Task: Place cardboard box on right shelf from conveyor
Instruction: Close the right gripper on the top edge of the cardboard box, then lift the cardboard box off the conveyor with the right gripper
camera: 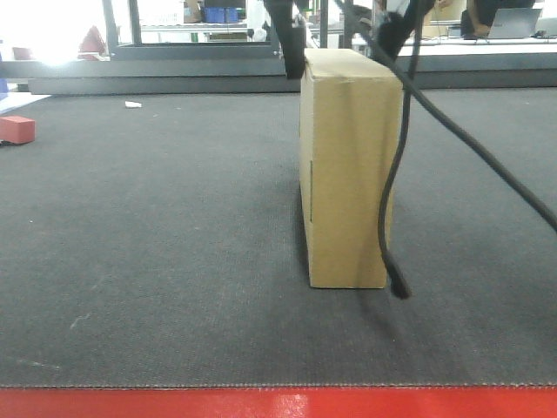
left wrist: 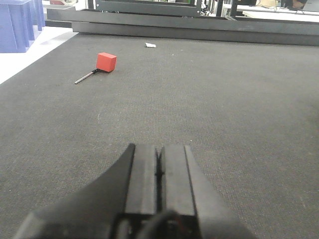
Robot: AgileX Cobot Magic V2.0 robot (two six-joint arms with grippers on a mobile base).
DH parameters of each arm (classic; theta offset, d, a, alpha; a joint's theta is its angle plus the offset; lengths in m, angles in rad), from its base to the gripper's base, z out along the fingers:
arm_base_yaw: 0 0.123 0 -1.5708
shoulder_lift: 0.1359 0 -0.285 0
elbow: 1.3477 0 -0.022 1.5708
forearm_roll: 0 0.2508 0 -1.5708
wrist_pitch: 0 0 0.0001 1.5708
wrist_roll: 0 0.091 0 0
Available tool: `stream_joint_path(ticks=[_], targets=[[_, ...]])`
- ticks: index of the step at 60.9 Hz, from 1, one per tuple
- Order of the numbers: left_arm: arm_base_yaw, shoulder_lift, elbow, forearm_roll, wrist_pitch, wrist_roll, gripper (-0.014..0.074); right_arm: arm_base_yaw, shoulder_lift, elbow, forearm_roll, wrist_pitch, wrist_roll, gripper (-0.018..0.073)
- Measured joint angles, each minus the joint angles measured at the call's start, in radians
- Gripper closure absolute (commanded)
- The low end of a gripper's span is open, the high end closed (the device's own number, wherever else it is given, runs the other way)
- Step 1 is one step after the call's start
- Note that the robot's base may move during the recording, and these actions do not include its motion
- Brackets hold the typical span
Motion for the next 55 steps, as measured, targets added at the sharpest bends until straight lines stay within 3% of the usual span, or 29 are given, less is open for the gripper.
stream_joint_path(ticks=[8,23,46,55], targets=[[0.000,0.000,0.000,0.000,0.000,0.000,0.0713,-0.011,0.005,0.039,0.034,-0.033,0.004,-0.0002],[0.000,0.000,0.000,0.000,0.000,0.000,0.0712,-0.011,0.005,0.041,0.045,-0.049,0.006,0.0251],[0.000,0.000,0.000,0.000,0.000,0.000,0.0713,-0.011,-0.127,0.051,0.002,-0.122,-0.003,0.0253],[0.000,0.000,0.000,0.000,0.000,0.000,0.0713,-0.026,-0.233,0.143,-0.011,-0.189,-0.045,0.0253]])
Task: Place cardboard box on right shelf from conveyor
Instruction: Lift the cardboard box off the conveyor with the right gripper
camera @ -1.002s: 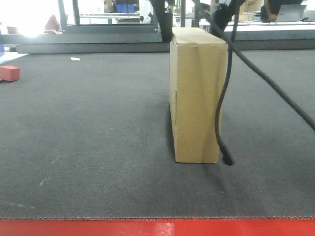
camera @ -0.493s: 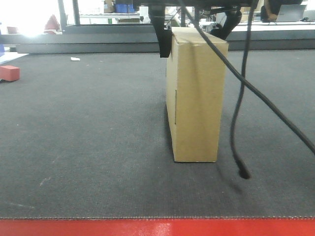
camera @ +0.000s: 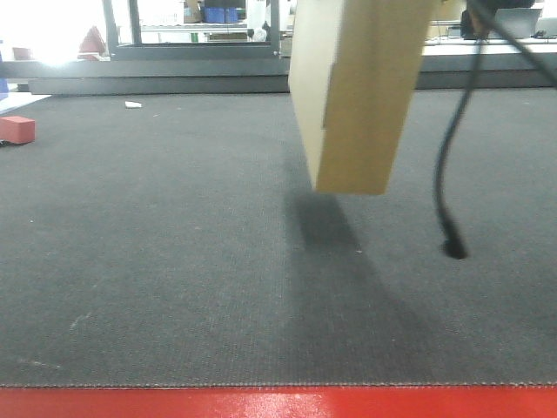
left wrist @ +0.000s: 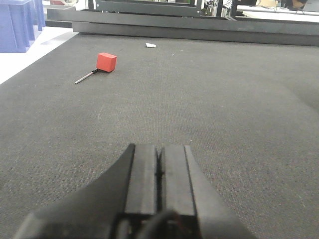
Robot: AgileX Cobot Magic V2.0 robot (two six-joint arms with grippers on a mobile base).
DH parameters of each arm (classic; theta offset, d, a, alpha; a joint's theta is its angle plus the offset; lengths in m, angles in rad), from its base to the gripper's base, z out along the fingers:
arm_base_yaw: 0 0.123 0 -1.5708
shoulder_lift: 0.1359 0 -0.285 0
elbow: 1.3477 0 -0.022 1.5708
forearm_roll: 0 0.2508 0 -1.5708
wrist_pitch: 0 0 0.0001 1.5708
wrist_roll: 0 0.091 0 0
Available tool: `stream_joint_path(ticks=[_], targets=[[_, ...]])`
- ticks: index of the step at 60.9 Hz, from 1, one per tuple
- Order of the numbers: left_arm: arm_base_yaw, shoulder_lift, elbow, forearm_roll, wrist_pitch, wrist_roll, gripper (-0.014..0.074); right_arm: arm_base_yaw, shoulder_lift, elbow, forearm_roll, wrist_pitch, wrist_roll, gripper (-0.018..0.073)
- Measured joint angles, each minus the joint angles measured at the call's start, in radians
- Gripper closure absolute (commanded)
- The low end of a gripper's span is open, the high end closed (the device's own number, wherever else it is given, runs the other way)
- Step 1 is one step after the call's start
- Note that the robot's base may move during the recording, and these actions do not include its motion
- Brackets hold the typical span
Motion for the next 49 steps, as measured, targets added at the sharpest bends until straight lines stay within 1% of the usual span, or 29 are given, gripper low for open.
stream_joint_path(ticks=[5,13,22,32,37,42,49], targets=[[0.000,0.000,0.000,0.000,0.000,0.000,0.0713,-0.025,-0.070,0.089,-0.001,-0.066,-0.016,0.0253],[0.000,0.000,0.000,0.000,0.000,0.000,0.0712,-0.092,-0.214,0.278,-0.004,-0.175,-0.040,0.0254],[0.000,0.000,0.000,0.000,0.000,0.000,0.0713,-0.198,-0.397,0.479,-0.009,-0.282,-0.091,0.0254],[0.000,0.000,0.000,0.000,0.000,0.000,0.0713,-0.303,-0.618,0.679,-0.017,-0.342,-0.159,0.0254],[0.000,0.000,0.000,0.000,0.000,0.000,0.0713,-0.330,-0.724,0.758,-0.017,-0.368,-0.206,0.0254],[0.000,0.000,0.000,0.000,0.000,0.000,0.0713,-0.338,-0.840,0.836,-0.018,-0.392,-0.268,0.0254],[0.000,0.000,0.000,0.000,0.000,0.000,0.0713,-0.340,-0.987,0.920,-0.018,-0.415,-0.301,0.0254]])
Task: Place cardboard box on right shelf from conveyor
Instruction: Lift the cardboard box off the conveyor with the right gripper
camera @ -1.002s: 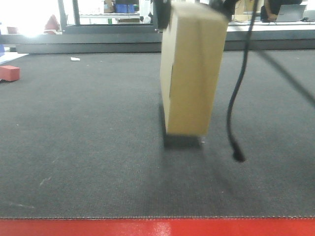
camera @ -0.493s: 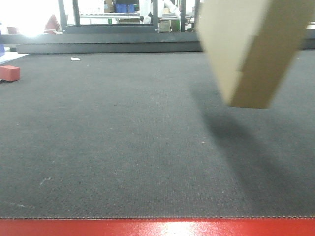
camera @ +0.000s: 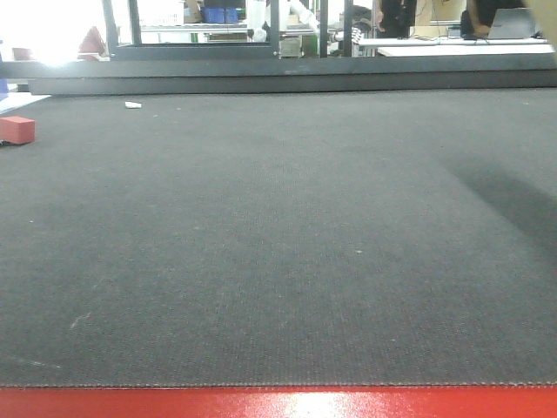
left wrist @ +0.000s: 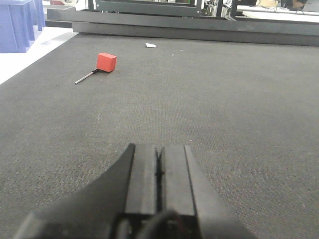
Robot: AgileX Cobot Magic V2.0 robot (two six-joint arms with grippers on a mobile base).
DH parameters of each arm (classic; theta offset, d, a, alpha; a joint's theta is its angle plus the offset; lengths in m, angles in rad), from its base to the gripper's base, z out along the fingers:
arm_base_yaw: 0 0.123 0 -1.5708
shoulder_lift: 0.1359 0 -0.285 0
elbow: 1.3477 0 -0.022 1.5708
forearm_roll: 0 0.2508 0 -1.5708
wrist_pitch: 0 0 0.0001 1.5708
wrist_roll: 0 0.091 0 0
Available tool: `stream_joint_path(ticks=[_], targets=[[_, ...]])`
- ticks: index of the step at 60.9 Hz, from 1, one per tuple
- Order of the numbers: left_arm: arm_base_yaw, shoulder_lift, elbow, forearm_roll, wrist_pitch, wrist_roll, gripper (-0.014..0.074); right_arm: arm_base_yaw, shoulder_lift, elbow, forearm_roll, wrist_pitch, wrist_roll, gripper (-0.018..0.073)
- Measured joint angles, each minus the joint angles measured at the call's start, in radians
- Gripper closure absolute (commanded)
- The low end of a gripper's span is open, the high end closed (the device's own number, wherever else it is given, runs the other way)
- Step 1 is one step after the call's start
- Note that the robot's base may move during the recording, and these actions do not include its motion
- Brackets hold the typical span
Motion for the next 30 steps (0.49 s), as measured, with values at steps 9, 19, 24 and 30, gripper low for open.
stream_joint_path(ticks=[9,19,24,30], targets=[[0.000,0.000,0.000,0.000,0.000,0.000,0.0713,-0.002,-0.188,0.070,0.000,-0.006,-0.009,0.0254],[0.000,0.000,0.000,0.000,0.000,0.000,0.0713,-0.002,-0.396,0.109,-0.023,-0.014,-0.011,0.0254],[0.000,0.000,0.000,0.000,0.000,0.000,0.0713,-0.002,-0.480,0.114,-0.028,-0.018,-0.011,0.0254],[0.000,0.000,0.000,0.000,0.000,0.000,0.0713,-0.002,-0.572,0.114,-0.030,-0.025,-0.011,0.0254]])
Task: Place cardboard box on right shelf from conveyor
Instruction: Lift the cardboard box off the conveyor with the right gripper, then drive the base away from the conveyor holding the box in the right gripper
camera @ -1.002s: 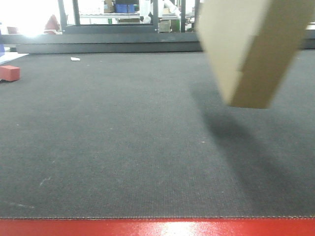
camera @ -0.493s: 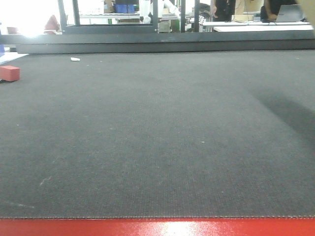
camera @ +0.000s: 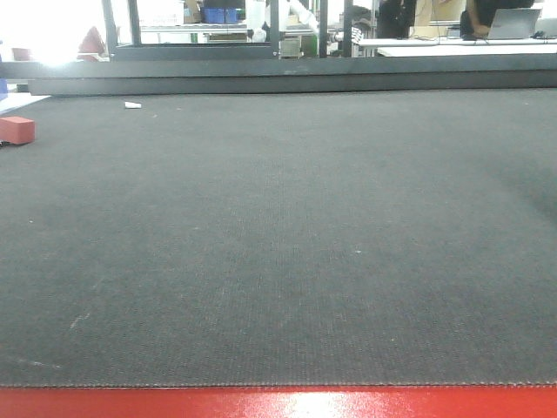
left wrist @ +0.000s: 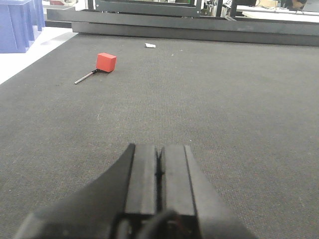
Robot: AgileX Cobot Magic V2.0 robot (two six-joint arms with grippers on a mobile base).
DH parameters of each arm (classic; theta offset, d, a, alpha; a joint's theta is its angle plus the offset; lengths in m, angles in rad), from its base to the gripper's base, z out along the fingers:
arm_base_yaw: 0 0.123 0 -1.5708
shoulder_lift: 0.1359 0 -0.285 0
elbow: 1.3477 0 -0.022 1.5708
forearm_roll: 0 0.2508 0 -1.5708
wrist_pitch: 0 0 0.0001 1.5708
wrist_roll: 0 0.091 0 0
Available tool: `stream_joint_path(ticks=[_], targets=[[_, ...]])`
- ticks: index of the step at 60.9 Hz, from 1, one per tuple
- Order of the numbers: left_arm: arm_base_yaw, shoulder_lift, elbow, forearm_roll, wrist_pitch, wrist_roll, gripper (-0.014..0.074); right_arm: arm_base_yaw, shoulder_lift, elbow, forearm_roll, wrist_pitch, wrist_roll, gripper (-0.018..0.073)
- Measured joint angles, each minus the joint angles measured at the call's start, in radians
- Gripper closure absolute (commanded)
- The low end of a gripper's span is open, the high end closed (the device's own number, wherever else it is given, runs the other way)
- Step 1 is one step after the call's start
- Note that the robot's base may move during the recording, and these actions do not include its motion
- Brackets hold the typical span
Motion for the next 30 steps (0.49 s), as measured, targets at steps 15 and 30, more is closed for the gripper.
stream_joint_path(ticks=[15,30], targets=[[0.000,0.000,0.000,0.000,0.000,0.000,0.0713,0.000,-0.077,0.000,-0.002,-0.002,0.000,0.0254],[0.000,0.000,0.000,0.000,0.000,0.000,0.0713,0.000,-0.077,0.000,-0.002,-0.002,0.000,0.0254]])
